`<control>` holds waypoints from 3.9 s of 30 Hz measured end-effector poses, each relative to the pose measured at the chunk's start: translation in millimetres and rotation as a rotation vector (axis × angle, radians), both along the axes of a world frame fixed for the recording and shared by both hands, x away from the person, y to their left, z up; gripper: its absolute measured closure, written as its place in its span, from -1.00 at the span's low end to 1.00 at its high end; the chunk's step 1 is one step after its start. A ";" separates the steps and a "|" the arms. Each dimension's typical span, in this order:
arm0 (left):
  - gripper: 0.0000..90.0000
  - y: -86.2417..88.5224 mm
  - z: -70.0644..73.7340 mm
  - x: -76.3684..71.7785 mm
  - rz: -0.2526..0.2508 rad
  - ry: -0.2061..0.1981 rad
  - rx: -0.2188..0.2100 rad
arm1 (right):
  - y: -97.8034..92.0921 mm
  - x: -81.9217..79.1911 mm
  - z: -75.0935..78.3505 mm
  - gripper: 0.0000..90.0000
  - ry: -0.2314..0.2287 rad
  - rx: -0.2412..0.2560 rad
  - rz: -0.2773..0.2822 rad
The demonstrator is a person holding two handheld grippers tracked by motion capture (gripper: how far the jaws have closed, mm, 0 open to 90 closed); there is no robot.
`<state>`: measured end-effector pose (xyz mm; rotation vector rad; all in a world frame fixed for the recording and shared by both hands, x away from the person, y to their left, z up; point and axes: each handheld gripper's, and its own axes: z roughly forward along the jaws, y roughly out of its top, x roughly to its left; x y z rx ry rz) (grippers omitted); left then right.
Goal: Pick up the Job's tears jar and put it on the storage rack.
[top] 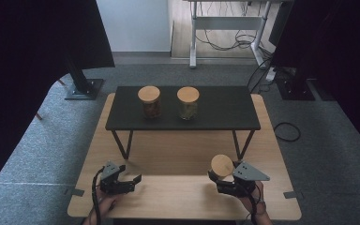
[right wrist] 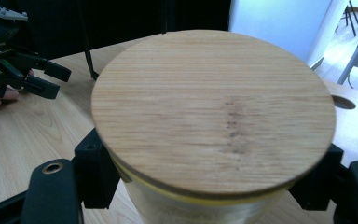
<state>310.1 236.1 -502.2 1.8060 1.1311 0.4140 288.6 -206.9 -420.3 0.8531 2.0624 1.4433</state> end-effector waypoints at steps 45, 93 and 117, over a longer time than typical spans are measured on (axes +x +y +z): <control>-0.79 -2.6 0.0 -0.3 0.008 0.011 0.033 | -5.1 -8.3 45.2 -0.45 -0.065 0.076 0.052; -0.79 -3.4 -0.1 -0.5 0.009 0.008 0.037 | -8.4 11.5 115.0 -0.45 -0.129 0.078 0.077; -0.80 -3.6 0.1 -1.0 0.015 0.004 0.044 | -2.6 50.8 133.2 -0.45 -0.117 0.078 0.057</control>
